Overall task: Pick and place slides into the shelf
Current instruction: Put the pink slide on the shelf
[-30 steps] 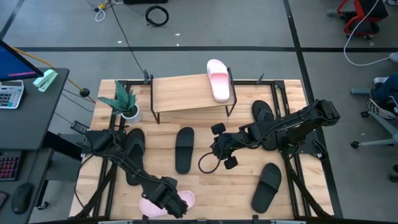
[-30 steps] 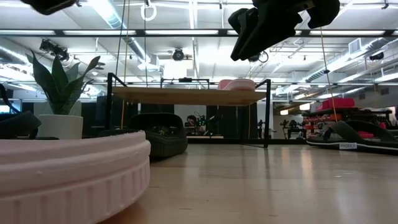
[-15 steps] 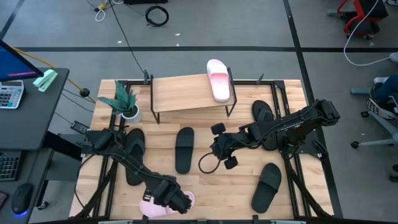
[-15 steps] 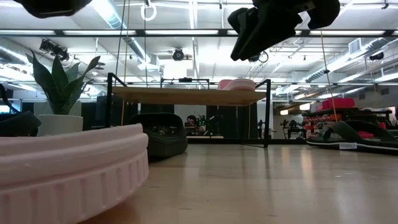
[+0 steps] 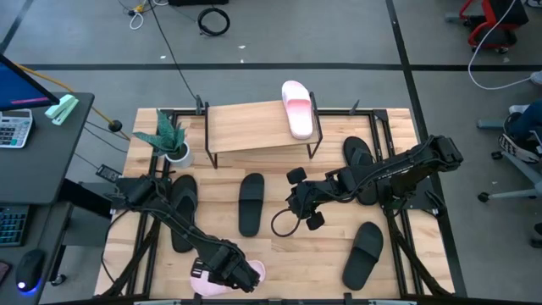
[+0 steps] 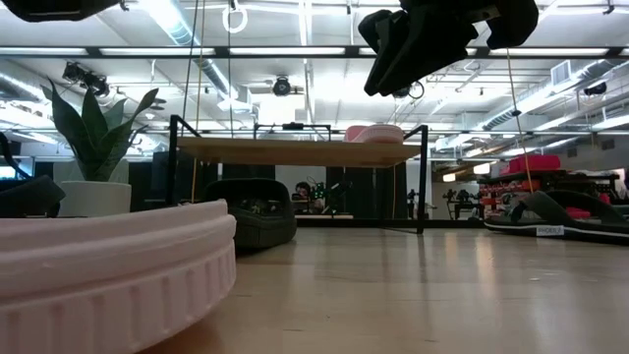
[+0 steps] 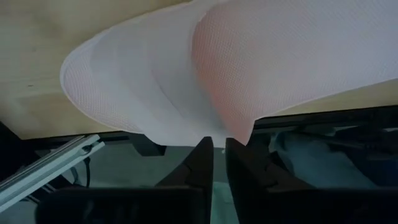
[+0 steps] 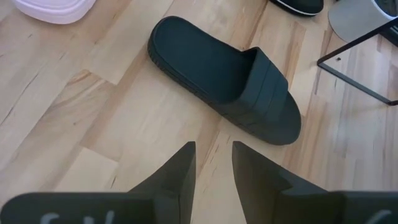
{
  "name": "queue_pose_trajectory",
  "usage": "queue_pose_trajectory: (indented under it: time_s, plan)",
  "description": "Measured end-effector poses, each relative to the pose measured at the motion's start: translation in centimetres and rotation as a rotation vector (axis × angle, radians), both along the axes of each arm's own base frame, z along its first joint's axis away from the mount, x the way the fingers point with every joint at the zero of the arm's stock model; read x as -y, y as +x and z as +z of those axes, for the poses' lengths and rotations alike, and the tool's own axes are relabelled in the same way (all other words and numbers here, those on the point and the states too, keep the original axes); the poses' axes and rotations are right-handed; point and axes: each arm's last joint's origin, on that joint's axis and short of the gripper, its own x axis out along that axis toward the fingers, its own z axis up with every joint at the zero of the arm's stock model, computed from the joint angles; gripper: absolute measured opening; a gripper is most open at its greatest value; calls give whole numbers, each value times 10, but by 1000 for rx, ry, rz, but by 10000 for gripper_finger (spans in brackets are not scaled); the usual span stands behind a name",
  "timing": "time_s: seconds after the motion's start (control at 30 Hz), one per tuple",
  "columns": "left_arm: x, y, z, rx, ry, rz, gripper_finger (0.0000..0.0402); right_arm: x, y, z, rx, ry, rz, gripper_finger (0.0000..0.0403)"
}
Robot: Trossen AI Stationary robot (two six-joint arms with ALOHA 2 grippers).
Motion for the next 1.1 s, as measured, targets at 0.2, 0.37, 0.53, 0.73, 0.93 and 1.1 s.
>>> queue_pose_trajectory:
  time_s: [0.2,0.37,0.53,0.73,0.93,1.1]
  plan:
    - [-3,3,-1,89,42,-122,38,0,0,0,0,0,0,110]
    - [-5,4,-1,148,70,-211,28,0,0,0,0,0,0,110]
    - [-6,6,-1,221,84,-366,16,0,0,0,0,1,-2,110]
    - [-14,13,-1,223,50,-384,18,0,0,0,0,2,-2,110]
    - [-9,8,0,159,-17,-329,72,0,0,0,0,2,-2,110]
    - [1,-3,-4,95,-29,-301,134,0,0,0,0,2,-2,110]
